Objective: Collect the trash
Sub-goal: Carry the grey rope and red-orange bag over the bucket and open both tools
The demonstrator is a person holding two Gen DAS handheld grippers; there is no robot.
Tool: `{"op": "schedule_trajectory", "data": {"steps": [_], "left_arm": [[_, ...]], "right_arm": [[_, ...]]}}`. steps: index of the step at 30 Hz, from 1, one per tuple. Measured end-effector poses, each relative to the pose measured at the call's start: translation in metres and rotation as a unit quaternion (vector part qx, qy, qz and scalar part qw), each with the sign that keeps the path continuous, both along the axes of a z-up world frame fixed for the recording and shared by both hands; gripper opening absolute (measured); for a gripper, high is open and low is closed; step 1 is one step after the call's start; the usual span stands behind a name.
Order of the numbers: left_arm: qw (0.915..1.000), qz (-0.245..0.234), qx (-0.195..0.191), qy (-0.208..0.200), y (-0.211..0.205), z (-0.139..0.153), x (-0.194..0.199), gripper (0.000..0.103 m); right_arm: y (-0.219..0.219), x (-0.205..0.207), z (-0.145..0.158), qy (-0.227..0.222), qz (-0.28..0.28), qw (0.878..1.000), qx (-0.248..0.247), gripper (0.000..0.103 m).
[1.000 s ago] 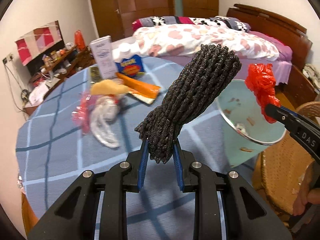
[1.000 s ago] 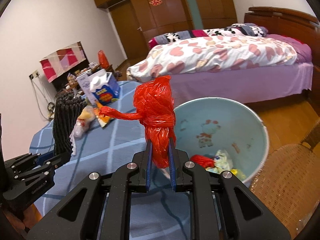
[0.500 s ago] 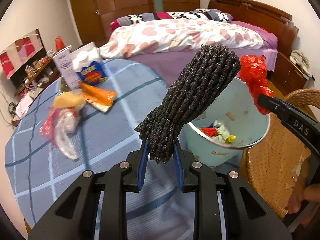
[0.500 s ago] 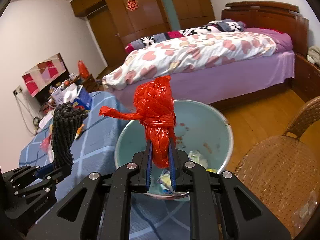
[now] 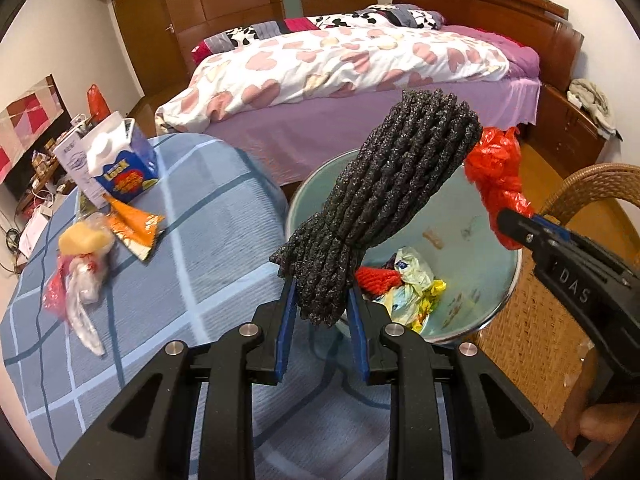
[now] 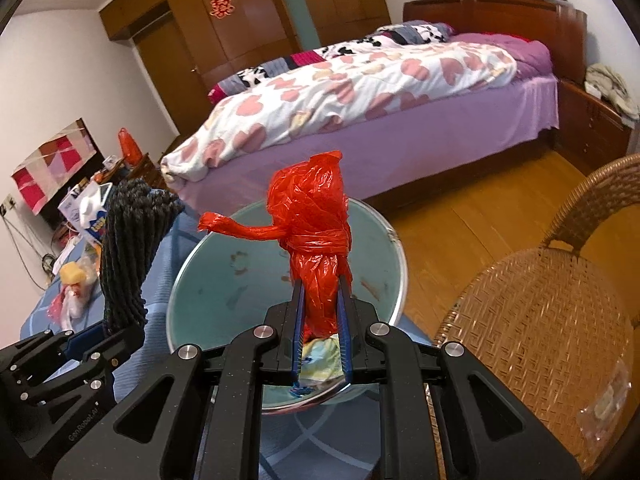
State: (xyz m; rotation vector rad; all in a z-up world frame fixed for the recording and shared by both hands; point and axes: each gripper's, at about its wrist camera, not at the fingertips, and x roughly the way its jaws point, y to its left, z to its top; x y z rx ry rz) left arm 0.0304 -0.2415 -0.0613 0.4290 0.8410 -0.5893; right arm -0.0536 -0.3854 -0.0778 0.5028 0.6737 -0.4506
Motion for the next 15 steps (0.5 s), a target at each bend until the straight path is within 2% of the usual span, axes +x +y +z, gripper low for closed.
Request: {"op": "schedule_trajectory", "data": {"steps": [12, 13, 15], "left_arm": [[0.9995, -0.016, 0.008, 0.024, -0.028, -0.017, 0.007, 0.027], [0.9995, -0.014, 0.008, 0.026, -0.029, -0.018, 0.008, 0.028], [0.9995, -0.011, 0.009, 0.027, -0.030, -0.019, 0.010, 0.038]], "right_arm": [[-0.012, 0.003, -0.016, 0.020, -0.008, 1.000, 0.021, 0.016], [-0.012, 0.003, -0.016, 0.020, -0.008, 0.999, 0.023, 0.016], [-0.012, 0.004, -0.017, 0.021, -0.006, 0.999, 0.025, 0.017]]}}
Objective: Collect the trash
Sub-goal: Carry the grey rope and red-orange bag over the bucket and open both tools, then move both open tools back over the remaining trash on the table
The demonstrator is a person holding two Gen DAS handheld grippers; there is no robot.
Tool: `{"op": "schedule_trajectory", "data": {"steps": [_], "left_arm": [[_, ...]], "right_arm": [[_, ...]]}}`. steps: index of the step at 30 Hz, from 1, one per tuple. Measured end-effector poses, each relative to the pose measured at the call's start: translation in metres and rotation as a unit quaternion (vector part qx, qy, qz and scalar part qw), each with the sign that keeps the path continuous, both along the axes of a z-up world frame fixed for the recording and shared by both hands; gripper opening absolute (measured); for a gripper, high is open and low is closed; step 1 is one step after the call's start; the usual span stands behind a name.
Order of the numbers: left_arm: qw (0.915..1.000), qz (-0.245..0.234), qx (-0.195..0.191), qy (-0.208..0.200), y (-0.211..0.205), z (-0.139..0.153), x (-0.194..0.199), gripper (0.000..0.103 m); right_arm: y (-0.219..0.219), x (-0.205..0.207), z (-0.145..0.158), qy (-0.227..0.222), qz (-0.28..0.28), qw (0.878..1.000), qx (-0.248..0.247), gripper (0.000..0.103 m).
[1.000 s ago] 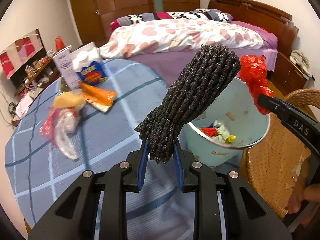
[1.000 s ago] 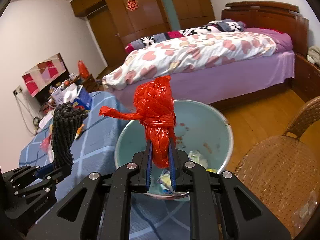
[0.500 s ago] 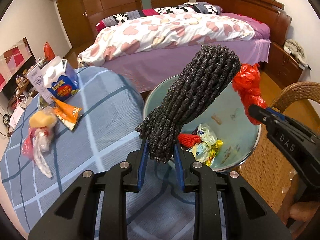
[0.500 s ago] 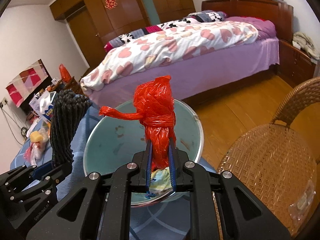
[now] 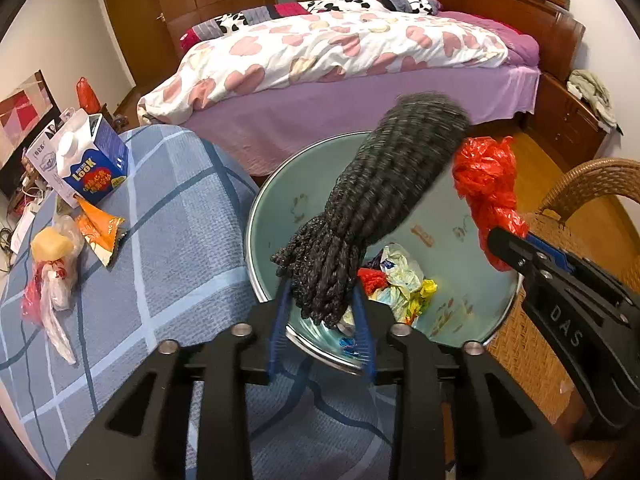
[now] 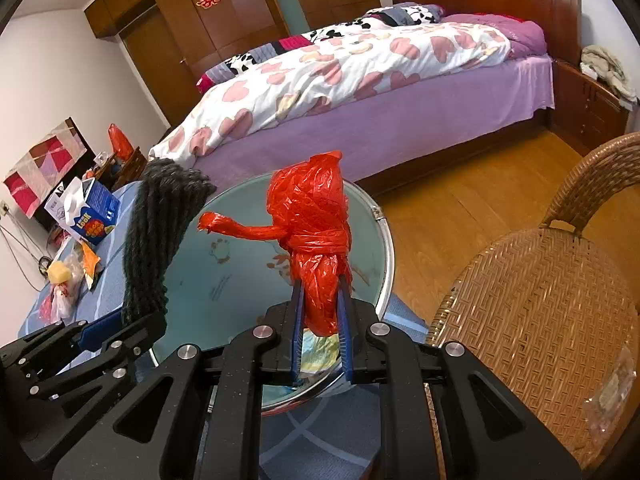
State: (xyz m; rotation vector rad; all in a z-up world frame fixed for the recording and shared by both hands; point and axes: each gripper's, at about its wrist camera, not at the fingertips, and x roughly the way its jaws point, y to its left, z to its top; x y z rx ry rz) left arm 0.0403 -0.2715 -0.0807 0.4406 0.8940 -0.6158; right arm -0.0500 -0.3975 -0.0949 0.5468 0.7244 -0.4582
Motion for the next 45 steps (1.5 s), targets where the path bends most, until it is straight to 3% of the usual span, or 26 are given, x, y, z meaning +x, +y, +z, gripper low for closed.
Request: {"op": "schedule_trajectory", "data": {"steps": [4, 10, 13, 15, 16, 27, 45], "left_arm": [[1.0000, 0.003, 0.000, -0.004, 0.000, 0.000, 0.000, 0.054], [0.9996, 0.018, -0.011, -0.018, 0.011, 0.009, -0.001, 0.071], [0.9988, 0.030, -0.024, -0.031, 0.020, 0.017, -0.003, 0.080], [0.9981, 0.036, -0.029, -0.040, 0.026, 0.022, -0.005, 0.087], [0.9977, 0.039, -0.031, -0.047, 0.029, 0.025, -0.006, 0.089], [0.9929, 0.082, -0.054, -0.067, 0.069, 0.040, -0.003, 0.093], [0.9793, 0.187, -0.057, -0.052, 0.175, 0.029, 0.030, 0.094]], "right_arm": [[0.000, 0.000, 0.000, -0.002, -0.002, 1.000, 0.001, 0.020], [-0.004, -0.007, 0.005, -0.019, -0.018, 1.000, 0.003, 0.037], [-0.003, -0.011, 0.011, -0.035, -0.026, 0.999, -0.006, 0.049], [0.000, -0.012, 0.016, -0.045, -0.027, 0.999, -0.014, 0.067], [0.003, -0.013, 0.018, -0.048, -0.028, 0.998, -0.021, 0.069], [0.019, -0.012, 0.032, -0.055, -0.011, 0.997, -0.045, 0.070], [0.098, 0.044, 0.042, -0.053, 0.103, 0.992, -0.052, 0.070]]}}
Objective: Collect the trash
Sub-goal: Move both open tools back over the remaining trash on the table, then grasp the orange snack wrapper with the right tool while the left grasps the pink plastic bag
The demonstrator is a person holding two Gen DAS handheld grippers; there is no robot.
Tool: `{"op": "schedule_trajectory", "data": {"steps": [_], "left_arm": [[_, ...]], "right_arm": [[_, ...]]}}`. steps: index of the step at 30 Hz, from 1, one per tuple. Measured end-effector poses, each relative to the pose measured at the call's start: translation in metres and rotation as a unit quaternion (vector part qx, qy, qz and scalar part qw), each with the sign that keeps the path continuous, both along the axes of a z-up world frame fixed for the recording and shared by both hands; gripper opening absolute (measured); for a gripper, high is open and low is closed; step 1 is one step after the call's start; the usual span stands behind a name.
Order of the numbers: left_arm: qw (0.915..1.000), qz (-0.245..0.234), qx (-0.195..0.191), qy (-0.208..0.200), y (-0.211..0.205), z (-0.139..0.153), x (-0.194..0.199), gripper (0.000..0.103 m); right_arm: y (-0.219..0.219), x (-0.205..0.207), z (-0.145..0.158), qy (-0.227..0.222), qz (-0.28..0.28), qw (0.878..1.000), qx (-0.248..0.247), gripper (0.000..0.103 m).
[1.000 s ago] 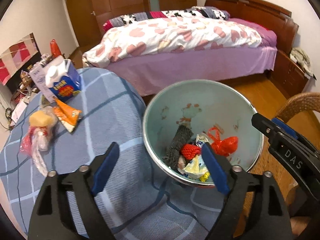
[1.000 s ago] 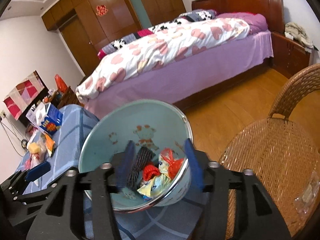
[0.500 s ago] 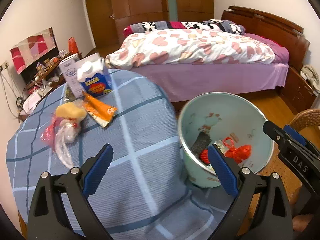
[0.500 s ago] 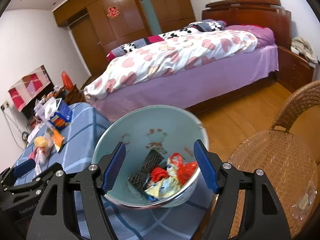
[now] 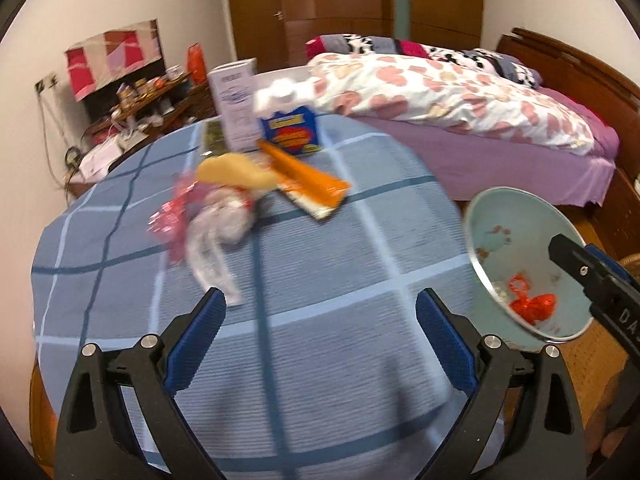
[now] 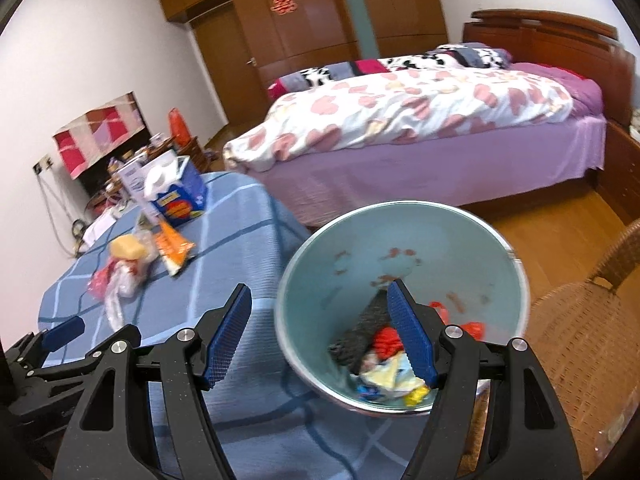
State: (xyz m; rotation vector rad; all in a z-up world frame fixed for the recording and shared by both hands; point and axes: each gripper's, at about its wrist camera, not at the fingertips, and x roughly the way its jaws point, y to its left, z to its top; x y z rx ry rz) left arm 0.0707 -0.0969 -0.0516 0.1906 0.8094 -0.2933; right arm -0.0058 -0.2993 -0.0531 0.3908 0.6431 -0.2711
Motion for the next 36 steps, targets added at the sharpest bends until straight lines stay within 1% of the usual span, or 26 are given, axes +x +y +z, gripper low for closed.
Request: {"op": "schedule_trajectory", "data": {"steps": [5, 11, 13, 17, 22, 24, 26, 29, 31, 34, 36], "left_arm": [[0.9989, 0.046, -0.008, 0.010, 0.042, -0.007, 0.015, 0.094], [0.9949, 0.098, -0.017, 0.013, 0.091, -0.009, 0.035, 0.093], [0.9936, 0.110, -0.018, 0.013, 0.102, -0.009, 0.043, 0.093], [0.9922, 0.122, -0.017, 0.015, 0.120, -0.010, 0.060, 0.091], [0.9917, 0.125, -0.025, 0.018, 0.128, -0.010, 0.088, 0.085], [0.9915, 0.125, -0.029, 0.023, 0.129, -0.012, 0.098, 0.081], [0.9913, 0.125, -0.032, 0.027, 0.128, -0.013, 0.110, 0.079], [0.9917, 0.123, -0.027, 0.028, 0.125, -0.015, 0.125, 0.078], [0.9919, 0.122, -0.023, 0.029, 0.124, -0.018, 0.134, 0.078], [0.9919, 0.118, -0.030, 0.037, 0.121, -0.022, 0.145, 0.077], [0.9922, 0.116, -0.030, 0.035, 0.120, -0.022, 0.150, 0.075]], "right_arm": [[0.024, 0.019, 0.002, 0.002, 0.037, 0.999, -0.004, 0.070], [0.049, 0.048, 0.000, 0.008, 0.076, 0.997, -0.012, 0.069], [0.056, 0.059, -0.001, 0.010, 0.085, 0.996, -0.010, 0.068], [0.064, 0.081, -0.006, 0.018, 0.103, 0.994, -0.016, 0.061], [0.072, 0.113, -0.011, 0.031, 0.123, 0.992, -0.017, 0.057], [0.075, 0.123, -0.012, 0.034, 0.131, 0.991, -0.017, 0.054], [0.079, 0.137, -0.014, 0.039, 0.145, 0.989, -0.018, 0.053], [0.084, 0.154, -0.017, 0.046, 0.159, 0.986, -0.027, 0.053], [0.086, 0.165, -0.019, 0.051, 0.164, 0.985, -0.024, 0.053], [0.088, 0.184, -0.023, 0.059, 0.170, 0.983, -0.022, 0.053], [0.091, 0.198, -0.028, 0.068, 0.182, 0.981, -0.019, 0.053]]}}
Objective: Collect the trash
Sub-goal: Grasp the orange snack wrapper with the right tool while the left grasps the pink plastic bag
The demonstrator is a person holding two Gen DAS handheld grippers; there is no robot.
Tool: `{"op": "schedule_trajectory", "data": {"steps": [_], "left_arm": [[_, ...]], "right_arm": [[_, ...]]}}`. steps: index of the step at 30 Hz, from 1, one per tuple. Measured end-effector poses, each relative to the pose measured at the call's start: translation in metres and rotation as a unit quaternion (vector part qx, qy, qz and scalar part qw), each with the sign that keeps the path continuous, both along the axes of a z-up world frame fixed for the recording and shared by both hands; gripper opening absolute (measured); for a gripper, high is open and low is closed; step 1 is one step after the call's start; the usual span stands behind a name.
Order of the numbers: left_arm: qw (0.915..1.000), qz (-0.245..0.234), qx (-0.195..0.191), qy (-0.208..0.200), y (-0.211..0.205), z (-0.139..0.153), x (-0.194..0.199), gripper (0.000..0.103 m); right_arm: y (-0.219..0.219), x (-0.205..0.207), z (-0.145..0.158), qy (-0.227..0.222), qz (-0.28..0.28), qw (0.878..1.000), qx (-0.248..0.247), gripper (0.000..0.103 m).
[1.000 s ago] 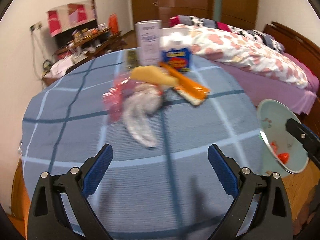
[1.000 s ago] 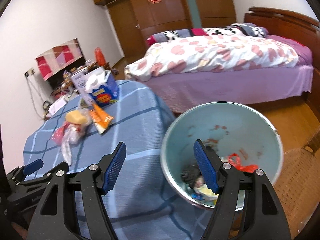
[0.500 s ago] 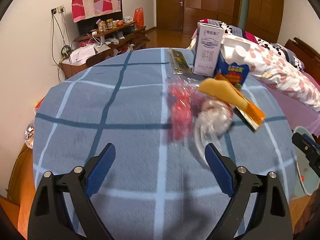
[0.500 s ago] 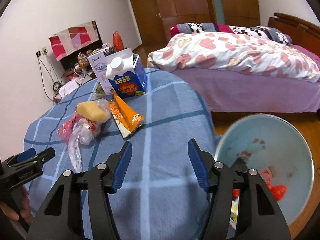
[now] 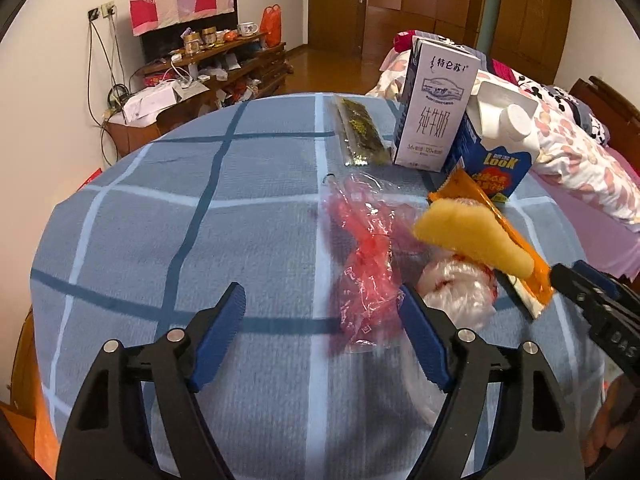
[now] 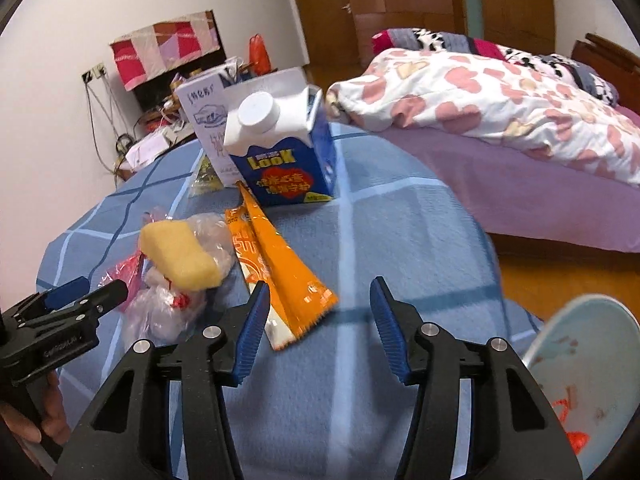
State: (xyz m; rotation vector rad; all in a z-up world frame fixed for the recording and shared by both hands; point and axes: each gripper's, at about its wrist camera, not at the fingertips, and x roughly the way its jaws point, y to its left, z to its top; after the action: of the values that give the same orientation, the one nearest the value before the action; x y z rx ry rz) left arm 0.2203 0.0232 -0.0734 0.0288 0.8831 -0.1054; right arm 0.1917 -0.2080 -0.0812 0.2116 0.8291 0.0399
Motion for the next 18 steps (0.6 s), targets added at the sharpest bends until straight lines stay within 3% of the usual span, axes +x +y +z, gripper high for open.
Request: {"op": "schedule_trajectory", "data": {"steps": [7, 9, 12, 18], "left_arm": [[0.9999, -0.009, -0.012, 0.002, -0.001, 0.001, 0.015, 0.071], [0.9998, -0.015, -0.010, -0.003, -0.004, 0.004, 0.016, 0.071], [0.9997, -0.016, -0.015, -0.006, -0.005, 0.008, 0.017, 0.071], [0.9999, -0.015, -0.007, 0.001, -0.010, 0.001, 0.025, 0.070]], "right_arm": [[0.008, 0.032, -0.016, 0.046, 0.031, 0.998, 0.015, 0.050], [0.011, 0.033, -0.017, 0.048, 0.037, 0.998, 0.009, 0.031], [0.015, 0.032, -0.017, 0.050, 0.053, 0.997, 0.007, 0.020], [0.019, 0.014, -0.007, 0.029, 0.052, 0.998, 0.015, 0.018]]}}
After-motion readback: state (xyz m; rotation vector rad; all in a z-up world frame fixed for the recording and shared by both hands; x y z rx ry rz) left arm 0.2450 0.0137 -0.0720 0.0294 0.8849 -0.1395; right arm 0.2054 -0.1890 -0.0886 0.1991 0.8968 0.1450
